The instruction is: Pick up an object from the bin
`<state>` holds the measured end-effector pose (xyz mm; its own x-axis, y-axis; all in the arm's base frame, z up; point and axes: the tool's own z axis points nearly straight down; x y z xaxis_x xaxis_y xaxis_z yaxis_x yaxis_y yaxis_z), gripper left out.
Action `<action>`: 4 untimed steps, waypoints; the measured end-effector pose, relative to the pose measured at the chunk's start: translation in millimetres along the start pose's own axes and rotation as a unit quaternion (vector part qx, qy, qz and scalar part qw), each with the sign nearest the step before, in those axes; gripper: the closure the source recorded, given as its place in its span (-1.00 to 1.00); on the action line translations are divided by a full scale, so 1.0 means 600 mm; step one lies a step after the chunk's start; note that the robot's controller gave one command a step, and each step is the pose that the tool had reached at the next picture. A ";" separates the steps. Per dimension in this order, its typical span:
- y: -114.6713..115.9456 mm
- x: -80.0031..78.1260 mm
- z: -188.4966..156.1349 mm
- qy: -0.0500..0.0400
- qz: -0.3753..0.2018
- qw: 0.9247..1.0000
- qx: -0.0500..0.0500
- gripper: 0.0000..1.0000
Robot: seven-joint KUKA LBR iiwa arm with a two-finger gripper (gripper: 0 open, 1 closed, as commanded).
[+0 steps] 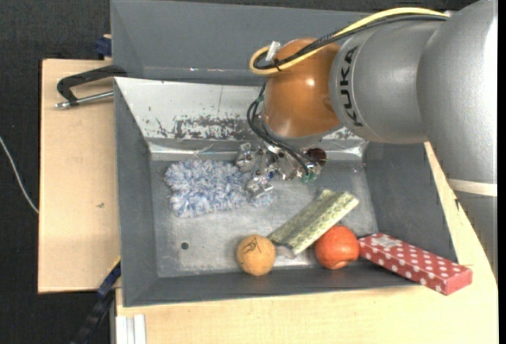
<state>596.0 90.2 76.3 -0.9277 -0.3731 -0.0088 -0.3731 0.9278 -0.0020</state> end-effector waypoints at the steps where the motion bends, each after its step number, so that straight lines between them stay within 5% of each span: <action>1: 0.002 0.002 -0.098 0.004 0.000 1.000 -0.002 1.00; 4: 0.001 -0.003 -0.193 0.000 0.000 1.000 -0.001 1.00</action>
Offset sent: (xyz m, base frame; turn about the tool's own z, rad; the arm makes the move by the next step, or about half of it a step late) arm 0.0000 -0.0002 0.1187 0.0000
